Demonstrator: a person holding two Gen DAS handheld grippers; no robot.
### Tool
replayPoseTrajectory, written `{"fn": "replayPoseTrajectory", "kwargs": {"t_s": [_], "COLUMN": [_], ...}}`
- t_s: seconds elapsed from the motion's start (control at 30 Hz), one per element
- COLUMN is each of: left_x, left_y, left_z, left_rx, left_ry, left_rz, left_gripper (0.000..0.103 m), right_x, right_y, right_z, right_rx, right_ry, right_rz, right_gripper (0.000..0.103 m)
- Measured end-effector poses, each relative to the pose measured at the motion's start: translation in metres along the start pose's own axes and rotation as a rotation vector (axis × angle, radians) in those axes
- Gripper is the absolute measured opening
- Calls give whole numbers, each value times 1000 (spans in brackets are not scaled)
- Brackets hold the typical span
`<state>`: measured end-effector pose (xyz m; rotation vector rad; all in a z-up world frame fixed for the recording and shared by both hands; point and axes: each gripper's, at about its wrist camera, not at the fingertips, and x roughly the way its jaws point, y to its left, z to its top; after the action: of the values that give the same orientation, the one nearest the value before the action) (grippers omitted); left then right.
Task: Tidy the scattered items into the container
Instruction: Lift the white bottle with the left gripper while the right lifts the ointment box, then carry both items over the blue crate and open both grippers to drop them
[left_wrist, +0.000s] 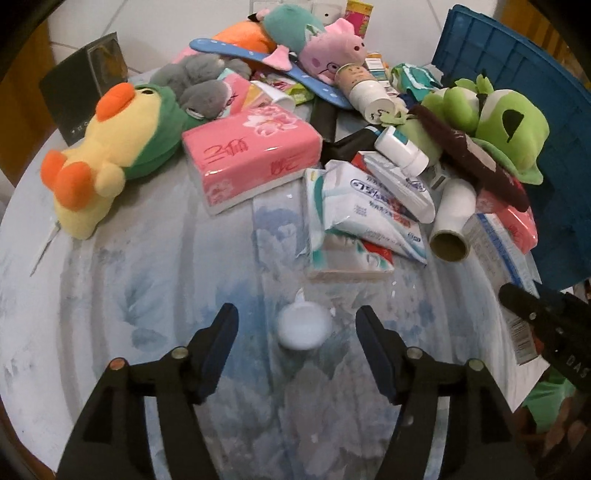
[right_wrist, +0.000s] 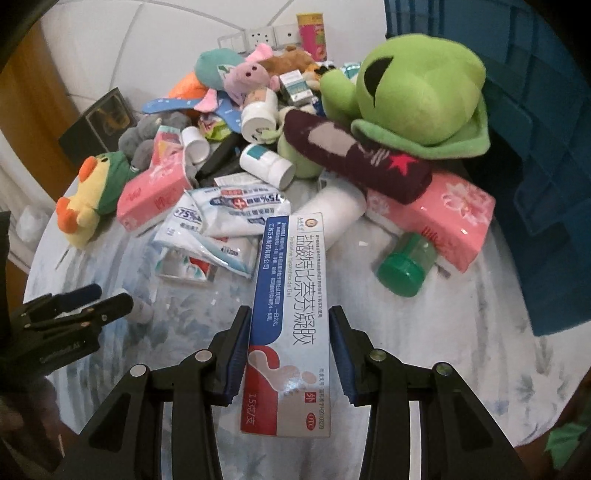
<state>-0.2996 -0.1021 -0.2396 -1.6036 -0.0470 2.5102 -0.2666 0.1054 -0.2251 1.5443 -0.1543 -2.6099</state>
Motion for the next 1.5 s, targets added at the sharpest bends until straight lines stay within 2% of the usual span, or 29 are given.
{"fn": "replayPoseTrajectory", "kwargs": {"t_s": [0.17,0.2,0.23,0.27,0.4,0.67,1.07,1.27,1.4,1.5], "left_x": [-1,-1,-2,-2,-13,-61,-138,-178,-202,-219], "left_y": [-2,-2,-2,-2,-3,-9,-38,-81,-130,-178], "left_z": [-16,-19,-21,-23,-25,-11,42,71,94,110], "left_rx": [22,26,27,27,36,62,118,149,178,198], "left_ry": [19,20,22,26,9,-106,-310,-423,-500,-564], "left_rz": [62,74,76,73,78,60,8,-28,-48,-57], "left_gripper": [63,56,33,27,27,27,27,27,27,27], "right_x": [8,9,10,10,11,-21,-119,-175,-216,-248], "right_y": [-2,-2,-1,-1,3,16,36,18,-14,-53], "right_z": [2,2,2,2,1,14,53,77,95,107], "right_rx": [-11,-13,-17,-20,-29,-55,-107,-118,-108,-103], "right_ry": [15,16,19,22,26,-49,-257,-380,-479,-555], "right_rz": [16,18,19,22,35,40,-6,-49,-73,-88], "right_gripper": [41,41,41,41,41,40,40,40,40,40]}}
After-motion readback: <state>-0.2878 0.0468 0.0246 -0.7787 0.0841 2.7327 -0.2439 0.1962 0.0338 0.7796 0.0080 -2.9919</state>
